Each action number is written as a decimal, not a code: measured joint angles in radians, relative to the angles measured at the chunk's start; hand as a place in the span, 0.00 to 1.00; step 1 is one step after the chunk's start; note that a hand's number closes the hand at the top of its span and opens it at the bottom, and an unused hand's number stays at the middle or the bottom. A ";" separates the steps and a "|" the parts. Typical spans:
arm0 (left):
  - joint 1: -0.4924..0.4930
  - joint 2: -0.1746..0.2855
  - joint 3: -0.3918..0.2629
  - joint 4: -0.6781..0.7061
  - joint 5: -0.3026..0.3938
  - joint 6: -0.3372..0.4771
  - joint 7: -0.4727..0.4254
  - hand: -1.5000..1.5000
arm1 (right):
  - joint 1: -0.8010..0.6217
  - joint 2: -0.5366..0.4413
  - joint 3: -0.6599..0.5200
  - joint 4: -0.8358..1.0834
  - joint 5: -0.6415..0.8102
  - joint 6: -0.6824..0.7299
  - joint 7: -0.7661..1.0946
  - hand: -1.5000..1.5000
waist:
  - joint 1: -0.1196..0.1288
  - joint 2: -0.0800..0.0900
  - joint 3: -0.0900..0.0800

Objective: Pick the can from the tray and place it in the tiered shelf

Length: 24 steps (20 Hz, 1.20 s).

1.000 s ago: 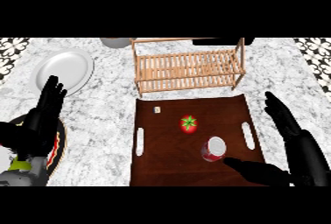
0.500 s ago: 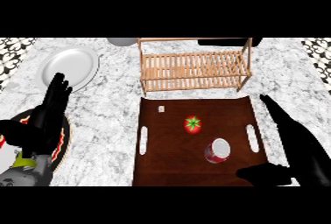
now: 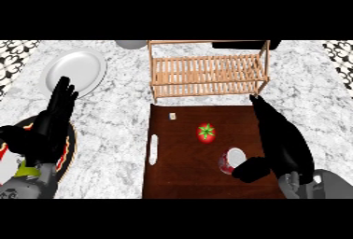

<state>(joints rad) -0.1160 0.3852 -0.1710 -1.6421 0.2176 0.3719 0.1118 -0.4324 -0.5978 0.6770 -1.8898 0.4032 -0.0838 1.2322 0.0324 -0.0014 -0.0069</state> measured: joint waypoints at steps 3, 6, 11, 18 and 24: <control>0.004 -0.002 0.000 -0.004 -0.001 -0.002 -0.002 0.50 | -0.008 0.024 0.029 0.077 0.008 0.040 0.009 0.00 | -0.005 0.000 0.000; 0.013 0.001 0.008 -0.009 0.000 -0.003 0.000 0.50 | -0.005 0.059 0.047 0.142 0.037 0.065 0.012 0.00 | -0.013 -0.002 0.001; 0.033 0.008 0.030 -0.008 0.007 -0.016 -0.008 0.50 | -0.011 0.140 0.028 0.197 0.090 0.102 0.013 0.00 | -0.027 -0.004 0.003; 0.027 -0.010 0.031 -0.007 -0.016 -0.004 -0.007 0.50 | 0.030 0.238 0.017 0.229 0.179 0.136 0.014 0.00 | -0.036 -0.003 0.005; 0.031 -0.012 0.050 -0.005 -0.012 -0.021 -0.008 0.50 | 0.103 0.284 0.005 0.223 0.249 0.152 0.008 0.00 | -0.038 -0.002 0.006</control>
<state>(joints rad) -0.0855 0.3737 -0.1209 -1.6473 0.2058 0.3508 0.1035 -0.3298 -0.3139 0.6817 -1.6667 0.6526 0.0682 1.2404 -0.0051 -0.0036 -0.0014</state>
